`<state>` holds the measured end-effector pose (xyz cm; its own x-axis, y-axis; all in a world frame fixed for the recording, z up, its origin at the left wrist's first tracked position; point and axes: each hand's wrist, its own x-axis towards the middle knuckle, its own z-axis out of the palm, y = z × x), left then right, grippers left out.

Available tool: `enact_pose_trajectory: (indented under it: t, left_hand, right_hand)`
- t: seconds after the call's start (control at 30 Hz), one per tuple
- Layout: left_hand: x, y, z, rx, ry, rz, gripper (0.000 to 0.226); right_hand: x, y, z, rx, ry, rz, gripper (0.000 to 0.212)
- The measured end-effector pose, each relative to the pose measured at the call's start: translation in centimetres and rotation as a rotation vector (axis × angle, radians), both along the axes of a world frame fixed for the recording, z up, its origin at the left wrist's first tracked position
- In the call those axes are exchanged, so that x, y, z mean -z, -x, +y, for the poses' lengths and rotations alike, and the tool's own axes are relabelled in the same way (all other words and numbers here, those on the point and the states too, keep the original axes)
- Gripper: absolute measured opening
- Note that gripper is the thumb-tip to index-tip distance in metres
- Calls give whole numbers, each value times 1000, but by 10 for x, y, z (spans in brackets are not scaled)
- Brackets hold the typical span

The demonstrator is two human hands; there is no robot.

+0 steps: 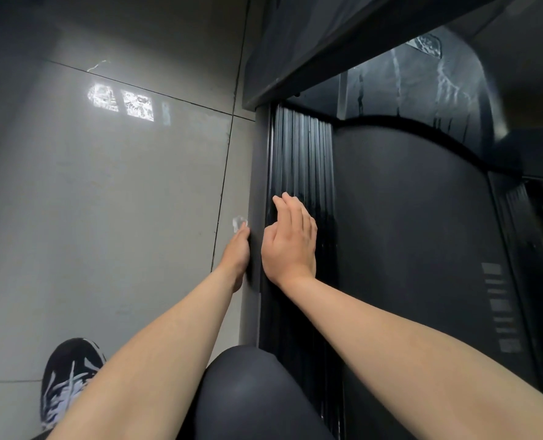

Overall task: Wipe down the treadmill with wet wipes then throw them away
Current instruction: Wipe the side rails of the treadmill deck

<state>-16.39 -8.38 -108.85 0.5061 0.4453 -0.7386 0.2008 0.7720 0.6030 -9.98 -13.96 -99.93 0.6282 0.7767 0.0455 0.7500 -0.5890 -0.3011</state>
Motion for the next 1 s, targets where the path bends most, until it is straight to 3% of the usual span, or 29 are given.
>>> enact_pose_trajectory:
  t: [0.1,0.2,0.4,0.53,0.63,0.77,0.87,1.0]
  left_hand:
    - [12,3,-6,51,89,91,69]
    - [-1,-2,-3,35,48,91,74]
    - [-58,-18,27,-41,-217,-180,57]
    - [-69,-4,12,-43,-477,-51,42]
    - [-64,12,-8,-100,-525,13,36]
    - [-59,16,-19,-112,-655,-88,33]
    - [-62,6,-7,-29,-730,-141,33]
    - [-69,-17,33,171,-838,-56,37]
  right_hand:
    - [0,-1,0,-7,6,-5,64]
    - [0,-1,-1,0,5,-1,65]
    - [-1,-1,0,5,-3,26,64]
    - [-2,-1,0,-6,-6,44,63]
    - [-2,-3,-1,-15,-24,95,58]
    - [-2,-5,-3,3,-75,153,50]
    - [0,-5,-2,20,-92,177,47]
    - [0,-6,-1,35,-113,219,55]
